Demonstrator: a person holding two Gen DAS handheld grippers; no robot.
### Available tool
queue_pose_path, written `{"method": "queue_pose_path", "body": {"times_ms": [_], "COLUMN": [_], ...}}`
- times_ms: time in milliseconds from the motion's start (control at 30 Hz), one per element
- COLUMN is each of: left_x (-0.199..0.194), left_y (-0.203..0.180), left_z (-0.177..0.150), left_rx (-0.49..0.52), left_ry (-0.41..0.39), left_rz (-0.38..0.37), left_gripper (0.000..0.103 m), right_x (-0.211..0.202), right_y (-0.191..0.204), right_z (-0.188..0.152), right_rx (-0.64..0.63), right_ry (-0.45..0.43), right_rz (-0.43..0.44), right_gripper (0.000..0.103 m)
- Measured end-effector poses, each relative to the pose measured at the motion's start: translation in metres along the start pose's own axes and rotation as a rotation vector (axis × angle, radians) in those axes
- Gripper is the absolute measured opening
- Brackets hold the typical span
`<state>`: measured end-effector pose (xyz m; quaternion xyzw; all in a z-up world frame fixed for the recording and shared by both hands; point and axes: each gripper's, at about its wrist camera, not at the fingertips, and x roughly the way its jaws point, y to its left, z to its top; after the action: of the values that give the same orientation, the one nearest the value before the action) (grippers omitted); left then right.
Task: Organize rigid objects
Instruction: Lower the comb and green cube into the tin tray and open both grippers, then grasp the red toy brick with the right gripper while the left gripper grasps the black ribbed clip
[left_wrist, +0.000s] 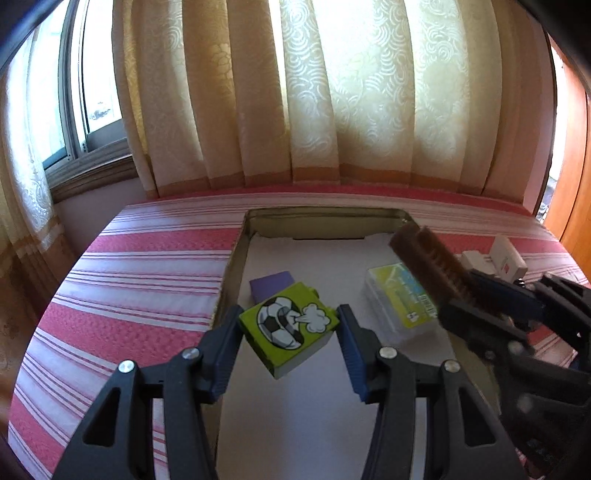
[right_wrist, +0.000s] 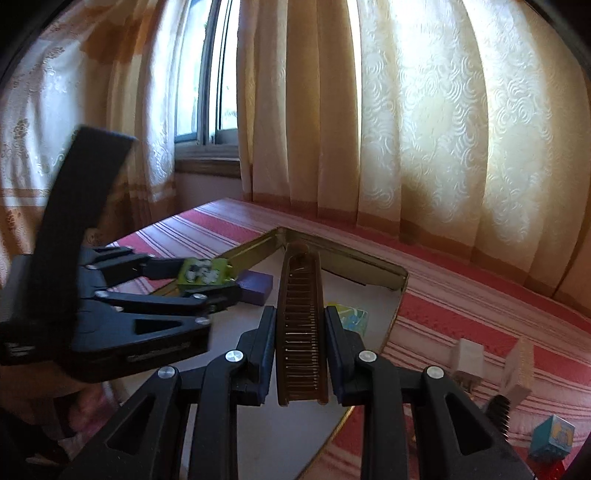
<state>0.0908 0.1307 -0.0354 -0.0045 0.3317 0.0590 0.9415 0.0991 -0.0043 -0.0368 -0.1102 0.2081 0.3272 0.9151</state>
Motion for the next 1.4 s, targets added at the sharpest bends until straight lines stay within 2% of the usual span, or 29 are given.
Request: {"method": "queue_pose_path", "body": {"times_ms": [133, 167, 200, 267, 333, 400, 467, 633, 700, 833, 1033, 1167, 1400], "left_x": [0.002, 0.001, 0.0, -0.005, -0.01, -0.016, -0.026, -0.046, -0.051, -0.056, -0.052, -0.049, -0.041], "left_y": [0.004, 0.003, 0.003, 0.005, 0.008, 0.009, 0.006, -0.017, -0.032, -0.071, -0.134, -0.17, -0.205], "left_z": [0.004, 0.005, 0.006, 0.005, 0.003, 0.0, -0.004, -0.012, -0.015, -0.022, -0.025, -0.028, -0.027], "left_rx": [-0.008, -0.002, 0.005, 0.007, -0.008, -0.026, -0.044, -0.06, -0.062, -0.054, 0.036, 0.08, 0.126], "left_ry": [0.006, 0.0, -0.004, -0.022, -0.039, -0.06, -0.095, -0.153, -0.172, -0.193, -0.17, -0.147, -0.111], "left_rz": [0.009, 0.019, 0.035, 0.068, 0.049, 0.04, 0.029, -0.026, -0.051, -0.12, -0.183, -0.226, -0.247], "left_gripper": [0.052, 0.059, 0.068, 0.075, 0.081, 0.092, 0.093, 0.094, 0.101, 0.102, 0.102, 0.102, 0.102], "right_x": [0.019, 0.024, 0.026, 0.025, 0.022, 0.015, 0.002, -0.034, -0.054, -0.087, -0.125, -0.149, -0.15], "right_y": [-0.002, -0.002, -0.003, -0.005, -0.008, -0.014, -0.019, -0.035, -0.046, -0.072, -0.127, -0.174, -0.217], "right_z": [0.001, 0.002, 0.003, 0.005, 0.005, 0.002, -0.004, -0.027, -0.039, -0.06, -0.09, -0.11, -0.133], "right_rx": [0.004, 0.011, 0.015, 0.02, 0.031, 0.054, 0.077, 0.09, 0.084, 0.061, 0.078, 0.14, 0.181], "right_ry": [0.019, 0.022, 0.022, 0.019, 0.013, 0.004, -0.015, -0.055, -0.075, -0.087, -0.041, 0.002, 0.136], "right_rz": [0.0, 0.008, 0.014, -0.005, -0.008, -0.004, -0.008, -0.04, -0.069, -0.166, -0.3, -0.367, -0.342], "right_gripper": [0.028, 0.028, 0.031, 0.044, 0.052, 0.061, 0.064, 0.064, 0.065, 0.065, 0.065, 0.065, 0.065]}}
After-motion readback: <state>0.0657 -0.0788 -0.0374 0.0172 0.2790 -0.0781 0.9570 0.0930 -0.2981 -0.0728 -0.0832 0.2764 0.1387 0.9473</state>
